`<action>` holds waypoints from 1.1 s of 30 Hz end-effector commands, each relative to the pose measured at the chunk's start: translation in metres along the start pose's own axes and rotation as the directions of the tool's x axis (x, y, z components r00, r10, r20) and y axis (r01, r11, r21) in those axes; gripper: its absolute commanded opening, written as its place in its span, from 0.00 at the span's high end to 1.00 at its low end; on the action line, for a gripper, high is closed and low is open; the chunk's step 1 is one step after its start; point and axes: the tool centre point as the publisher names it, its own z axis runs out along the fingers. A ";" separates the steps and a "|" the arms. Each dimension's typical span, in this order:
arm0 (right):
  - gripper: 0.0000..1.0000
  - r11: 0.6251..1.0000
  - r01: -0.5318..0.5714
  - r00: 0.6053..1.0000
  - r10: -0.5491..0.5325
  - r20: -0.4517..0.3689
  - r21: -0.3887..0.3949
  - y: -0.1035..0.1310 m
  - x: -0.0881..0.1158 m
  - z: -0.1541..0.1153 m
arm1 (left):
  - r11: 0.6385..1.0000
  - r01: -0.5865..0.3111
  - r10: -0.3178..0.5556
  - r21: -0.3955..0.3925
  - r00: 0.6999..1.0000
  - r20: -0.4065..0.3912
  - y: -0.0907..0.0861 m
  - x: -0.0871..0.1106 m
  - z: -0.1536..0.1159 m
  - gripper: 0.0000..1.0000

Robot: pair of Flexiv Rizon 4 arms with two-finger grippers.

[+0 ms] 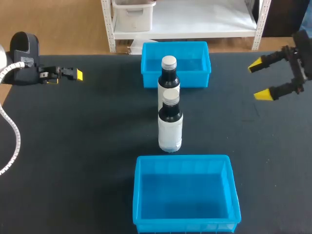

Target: Pick up the bottle, and place it in the far bin if it is heavy, or in the near bin if it is light.

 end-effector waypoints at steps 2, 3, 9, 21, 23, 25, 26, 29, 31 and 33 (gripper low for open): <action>0.00 0.998 -0.012 0.997 0.017 -0.076 0.066 0.006 -0.013 0.035 | 1.000 0.000 0.000 0.000 1.000 0.000 0.000 0.000 0.000 0.00; 0.00 0.997 -0.016 0.996 0.023 -0.084 0.077 0.009 -0.016 0.040 | 1.000 0.000 0.000 0.000 1.000 0.000 0.000 0.000 0.000 0.00; 0.00 0.993 -0.015 0.992 0.029 -0.121 0.120 0.022 -0.029 0.069 | 1.000 0.000 0.000 0.000 1.000 0.000 0.000 0.000 0.000 0.00; 0.00 0.999 -0.036 0.998 0.037 -0.049 0.030 0.033 -0.043 0.110 | 1.000 0.000 0.000 0.000 1.000 0.000 0.000 0.000 0.000 0.00; 0.00 0.999 -0.046 0.998 0.047 -0.039 0.020 0.033 -0.045 0.116 | 1.000 0.000 0.000 0.000 1.000 0.000 0.000 0.000 0.000 0.00; 0.00 0.999 -0.051 0.998 0.052 -0.035 0.013 0.034 -0.048 0.122 | 1.000 0.000 0.000 0.000 1.000 0.000 0.000 0.000 0.000 0.00; 0.00 0.999 -0.052 0.998 0.052 -0.032 0.010 0.034 -0.049 0.123 | 1.000 0.000 0.000 0.000 1.000 0.000 0.000 0.000 0.000 0.00; 0.00 0.999 -0.053 0.998 0.053 -0.022 0.002 0.036 -0.056 0.131 | 1.000 0.000 0.000 0.000 1.000 0.000 0.000 0.000 0.000 0.00; 0.00 0.999 -0.055 0.998 0.055 -0.020 0.001 0.037 -0.058 0.135 | 1.000 0.000 0.000 0.000 1.000 0.000 0.000 0.000 0.000 0.00; 0.00 0.998 -0.060 0.998 0.060 -0.017 -0.002 0.039 -0.060 0.139 | 1.000 0.000 0.000 0.000 1.000 0.000 0.000 0.000 0.000 0.00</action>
